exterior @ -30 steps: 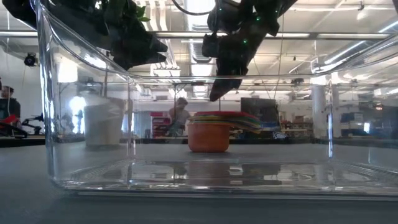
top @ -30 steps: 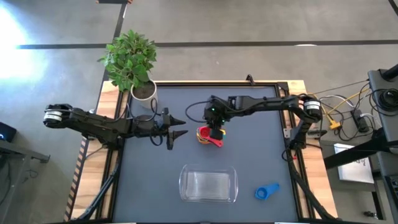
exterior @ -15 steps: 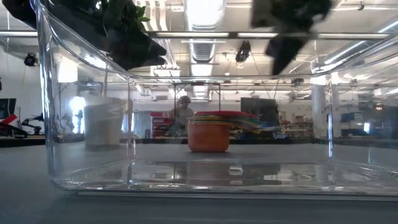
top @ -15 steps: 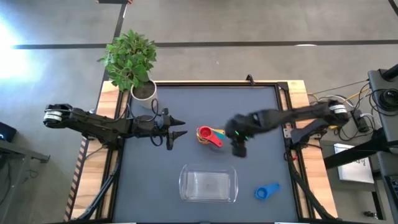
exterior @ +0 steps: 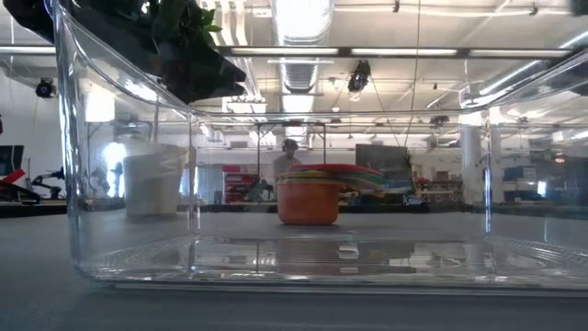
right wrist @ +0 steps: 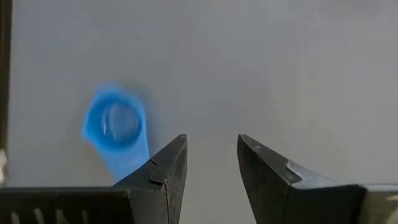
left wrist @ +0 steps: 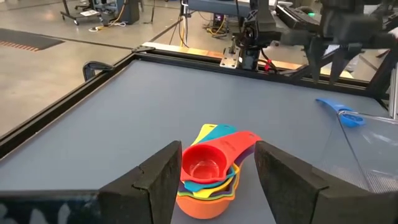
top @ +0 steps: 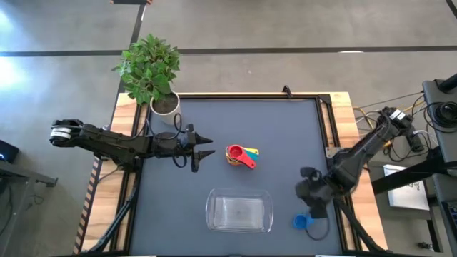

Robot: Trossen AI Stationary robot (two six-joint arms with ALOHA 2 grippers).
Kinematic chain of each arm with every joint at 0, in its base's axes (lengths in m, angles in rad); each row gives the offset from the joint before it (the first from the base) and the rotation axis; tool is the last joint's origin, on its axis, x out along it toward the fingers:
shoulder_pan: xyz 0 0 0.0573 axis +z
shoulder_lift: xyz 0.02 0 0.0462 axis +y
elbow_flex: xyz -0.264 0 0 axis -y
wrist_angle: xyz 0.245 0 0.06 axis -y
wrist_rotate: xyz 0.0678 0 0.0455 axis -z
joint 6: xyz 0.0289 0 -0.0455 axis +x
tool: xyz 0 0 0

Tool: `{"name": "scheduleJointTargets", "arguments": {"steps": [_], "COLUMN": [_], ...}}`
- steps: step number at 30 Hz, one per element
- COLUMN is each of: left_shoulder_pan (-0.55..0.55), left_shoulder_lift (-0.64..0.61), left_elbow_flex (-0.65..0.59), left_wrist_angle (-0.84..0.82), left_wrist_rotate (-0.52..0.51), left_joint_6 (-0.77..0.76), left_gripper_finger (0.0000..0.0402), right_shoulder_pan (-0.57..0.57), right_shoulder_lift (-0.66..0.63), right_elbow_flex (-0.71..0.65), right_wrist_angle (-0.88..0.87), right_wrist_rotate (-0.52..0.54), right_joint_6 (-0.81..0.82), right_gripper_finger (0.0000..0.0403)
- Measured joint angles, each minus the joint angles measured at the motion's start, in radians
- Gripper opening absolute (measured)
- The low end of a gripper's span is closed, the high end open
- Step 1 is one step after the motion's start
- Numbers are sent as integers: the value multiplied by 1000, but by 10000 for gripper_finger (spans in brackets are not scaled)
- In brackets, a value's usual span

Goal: Nest measuring cups in basket
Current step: Stack the dark blue measuring cup on top of the orange measuring cup

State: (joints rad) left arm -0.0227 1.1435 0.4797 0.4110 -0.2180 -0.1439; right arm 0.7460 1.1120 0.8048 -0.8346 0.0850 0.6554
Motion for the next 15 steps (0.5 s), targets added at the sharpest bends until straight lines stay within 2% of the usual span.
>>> {"name": "scheduleJointTargets", "arguments": {"steps": [6,15], "left_shoulder_pan": [-1,-5], "left_shoulder_lift": [14,120], "left_elbow_flex": [0,-1], "left_wrist_angle": [0,17], "left_wrist_rotate": [0,0], "left_joint_6": [-30,-66], "left_gripper_finger": [187,187], "right_shoulder_pan": [132,167], "right_shoulder_lift": [59,170], "right_elbow_flex": [-19,0], "right_wrist_angle": [6,93], "right_wrist_rotate": [-9,-7], "right_joint_6": [74,139], "right_gripper_finger": [142,194]}}
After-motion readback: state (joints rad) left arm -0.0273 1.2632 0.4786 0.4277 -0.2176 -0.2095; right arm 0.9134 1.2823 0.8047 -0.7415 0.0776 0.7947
